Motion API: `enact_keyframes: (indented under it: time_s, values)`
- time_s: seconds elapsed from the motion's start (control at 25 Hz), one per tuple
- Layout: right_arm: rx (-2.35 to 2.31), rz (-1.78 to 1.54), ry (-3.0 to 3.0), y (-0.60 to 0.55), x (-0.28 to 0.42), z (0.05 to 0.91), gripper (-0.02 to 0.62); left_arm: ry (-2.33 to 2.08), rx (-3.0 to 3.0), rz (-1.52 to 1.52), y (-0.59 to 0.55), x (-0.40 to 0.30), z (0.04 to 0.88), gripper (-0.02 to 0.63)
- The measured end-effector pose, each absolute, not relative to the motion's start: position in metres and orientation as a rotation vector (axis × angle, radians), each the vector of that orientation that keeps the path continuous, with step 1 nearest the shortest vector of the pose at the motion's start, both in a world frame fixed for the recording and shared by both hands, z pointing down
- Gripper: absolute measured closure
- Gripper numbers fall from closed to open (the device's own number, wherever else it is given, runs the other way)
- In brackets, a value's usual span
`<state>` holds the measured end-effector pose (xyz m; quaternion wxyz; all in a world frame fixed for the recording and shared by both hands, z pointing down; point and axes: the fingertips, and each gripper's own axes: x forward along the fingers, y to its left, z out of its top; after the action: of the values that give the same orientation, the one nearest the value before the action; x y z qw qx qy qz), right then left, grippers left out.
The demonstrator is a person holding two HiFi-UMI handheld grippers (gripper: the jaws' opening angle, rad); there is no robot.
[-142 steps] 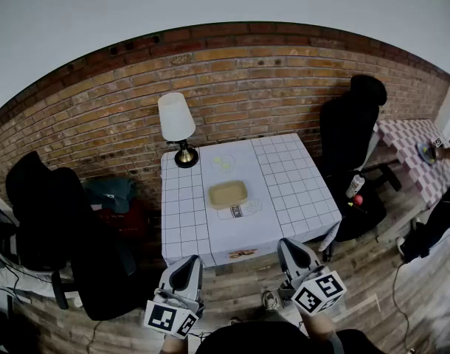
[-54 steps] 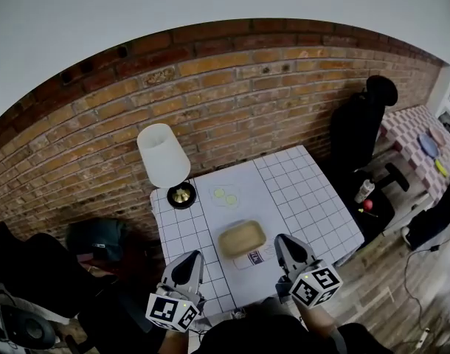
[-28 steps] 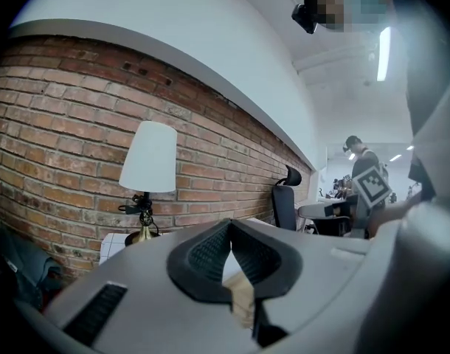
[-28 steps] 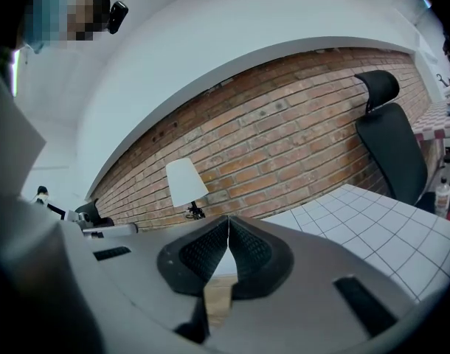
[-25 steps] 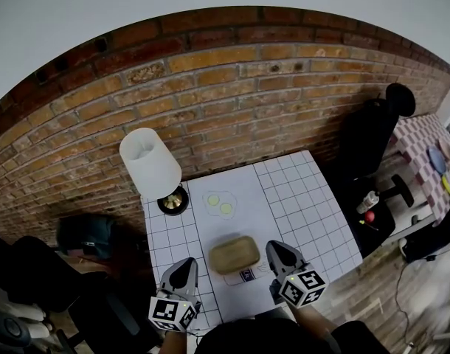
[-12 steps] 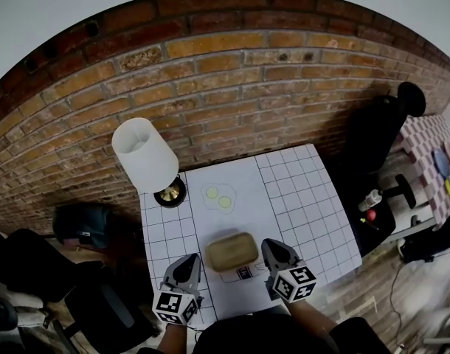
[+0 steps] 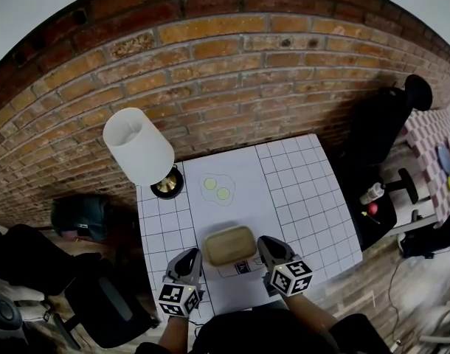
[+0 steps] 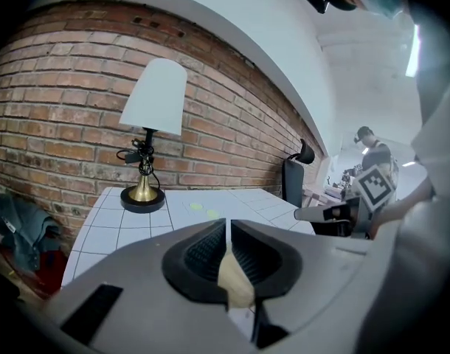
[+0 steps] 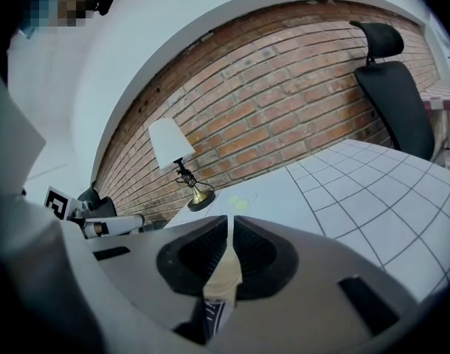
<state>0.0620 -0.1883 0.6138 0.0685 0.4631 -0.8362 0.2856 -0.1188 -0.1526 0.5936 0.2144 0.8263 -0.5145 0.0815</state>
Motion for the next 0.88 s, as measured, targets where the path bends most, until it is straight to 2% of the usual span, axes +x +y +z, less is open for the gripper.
enact_keyframes:
  time_s: [0.24,0.44,0.48,0.52,0.56,0.88]
  values:
    - [1.364,0.885,-2.483,-0.187,0.062,0.629,0.589,-1.405,2.24,0.243,-0.154,-0.118,0.609,0.593]
    - [1.356,0.898,-2.452,-0.186,0.063,0.64,0.586,-1.369,2.203,0.265,-0.155,-0.112,0.623,0.522]
    - [1.353,0.907,-2.44,-0.186,0.063,0.644,0.552,-1.364,2.196,0.27,-0.155,-0.112,0.626,0.516]
    - [1.349,0.917,-2.429,-0.185,0.064,0.647,0.488,-1.359,2.19,0.273,-0.155,-0.111,0.628,0.51]
    - [1.344,0.928,-2.422,-0.185,0.064,0.65,0.477,-1.353,2.183,0.276,-0.156,-0.11,0.631,0.505]
    - [1.305,0.967,-2.419,-0.185,0.058,0.657,0.477,-1.295,2.133,0.289,-0.155,-0.105,0.648,0.458]
